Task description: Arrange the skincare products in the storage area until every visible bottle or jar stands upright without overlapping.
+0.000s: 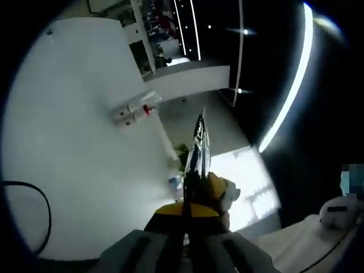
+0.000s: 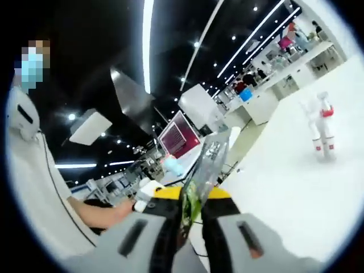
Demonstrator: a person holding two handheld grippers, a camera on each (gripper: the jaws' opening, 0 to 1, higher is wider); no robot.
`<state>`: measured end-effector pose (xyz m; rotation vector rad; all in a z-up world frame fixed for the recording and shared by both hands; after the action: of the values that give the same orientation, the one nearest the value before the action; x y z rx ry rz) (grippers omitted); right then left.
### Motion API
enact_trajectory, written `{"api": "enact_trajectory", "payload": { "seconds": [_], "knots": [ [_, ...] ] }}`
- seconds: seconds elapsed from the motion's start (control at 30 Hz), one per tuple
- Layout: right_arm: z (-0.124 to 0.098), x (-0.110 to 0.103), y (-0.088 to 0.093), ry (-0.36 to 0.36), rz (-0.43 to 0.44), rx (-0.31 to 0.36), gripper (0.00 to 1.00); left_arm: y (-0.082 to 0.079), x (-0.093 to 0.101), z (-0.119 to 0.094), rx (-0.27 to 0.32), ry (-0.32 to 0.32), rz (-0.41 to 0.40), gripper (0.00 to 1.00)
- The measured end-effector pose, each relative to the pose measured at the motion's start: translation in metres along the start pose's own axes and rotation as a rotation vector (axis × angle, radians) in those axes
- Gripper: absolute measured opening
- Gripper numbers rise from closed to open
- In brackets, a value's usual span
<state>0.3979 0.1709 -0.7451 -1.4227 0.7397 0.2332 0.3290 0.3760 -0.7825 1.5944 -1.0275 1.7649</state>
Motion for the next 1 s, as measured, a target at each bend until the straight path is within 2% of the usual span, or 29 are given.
{"api": "enact_trajectory", "payload": {
  "seconds": [0.17, 0.3, 0.37, 0.4, 0.47, 0.5, 0.53, 0.57, 0.6, 0.63, 0.67, 0.73, 0.77, 0.8, 0.87, 1.0],
  "knots": [
    [0.003, 0.007, 0.0, 0.024, 0.042, -0.021, 0.23, -0.007, -0.003, -0.003, 0.062, -0.02, 0.007, 0.0],
    [0.004, 0.013, 0.004, 0.027, 0.072, -0.059, 0.18, -0.014, -0.007, -0.006, 0.101, -0.034, 0.014, 0.0],
    [0.004, 0.016, 0.006, 0.045, 0.077, -0.076, 0.07, -0.015, -0.009, -0.006, 0.11, -0.038, 0.008, 0.0],
    [0.004, 0.016, 0.007, 0.04, 0.11, -0.09, 0.03, -0.015, -0.01, -0.005, 0.112, -0.042, 0.008, 0.0],
    [0.004, 0.016, 0.003, -0.023, 0.166, -0.05, 0.02, -0.016, -0.008, -0.004, 0.127, -0.007, 0.049, 0.0],
    [0.004, 0.019, 0.0, -0.017, 0.147, -0.06, 0.02, -0.015, -0.006, -0.004, 0.12, 0.012, 0.05, 0.01],
    [0.004, 0.019, -0.001, -0.036, 0.15, -0.07, 0.02, -0.016, -0.004, -0.004, 0.111, 0.045, 0.055, 0.01],
    [0.004, 0.019, -0.004, -0.071, 0.153, -0.081, 0.01, -0.017, -0.004, -0.005, 0.105, 0.043, 0.052, 0.03],
    [0.004, 0.018, -0.006, -0.08, 0.148, -0.096, 0.01, -0.021, -0.005, -0.006, 0.086, 0.048, 0.07, 0.13],
    [0.005, 0.019, -0.007, -0.084, 0.138, -0.116, 0.01, -0.025, -0.004, -0.007, 0.094, 0.054, 0.069, 0.21],
    [0.005, 0.018, -0.007, -0.114, 0.142, -0.159, 0.01, -0.03, -0.001, -0.009, 0.102, 0.082, 0.063, 0.24],
    [0.006, 0.015, -0.007, -0.153, 0.16, -0.175, 0.01, -0.036, 0.004, -0.011, 0.053, 0.133, 0.071, 0.21],
    [0.006, 0.016, -0.01, -0.176, 0.183, -0.164, 0.01, -0.039, 0.004, -0.012, 0.001, 0.116, 0.105, 0.19],
    [0.007, 0.016, -0.011, -0.174, 0.166, -0.17, 0.01, -0.041, 0.005, -0.009, 0.007, 0.104, 0.138, 0.19],
    [0.009, 0.013, -0.01, -0.208, 0.162, -0.199, 0.01, -0.043, 0.01, -0.004, -0.032, 0.105, 0.143, 0.2],
    [0.013, 0.005, -0.007, -0.27, 0.18, -0.227, 0.01, -0.044, 0.01, 0.005, -0.048, 0.122, 0.141, 0.21]
  ]
}}
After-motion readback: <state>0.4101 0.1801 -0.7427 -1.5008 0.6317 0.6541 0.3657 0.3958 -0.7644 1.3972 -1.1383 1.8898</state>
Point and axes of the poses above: the point that each gripper's makers call its tool centre point, and the gripper's own axes: z roughly forward along the fingers, x roughly to its right, y roughly out of its underside, the point moved 10 cm from there along -z, roughly backward along the fingers, and after that the axes turned 4 degrees about -z, right-handed, at the moved point
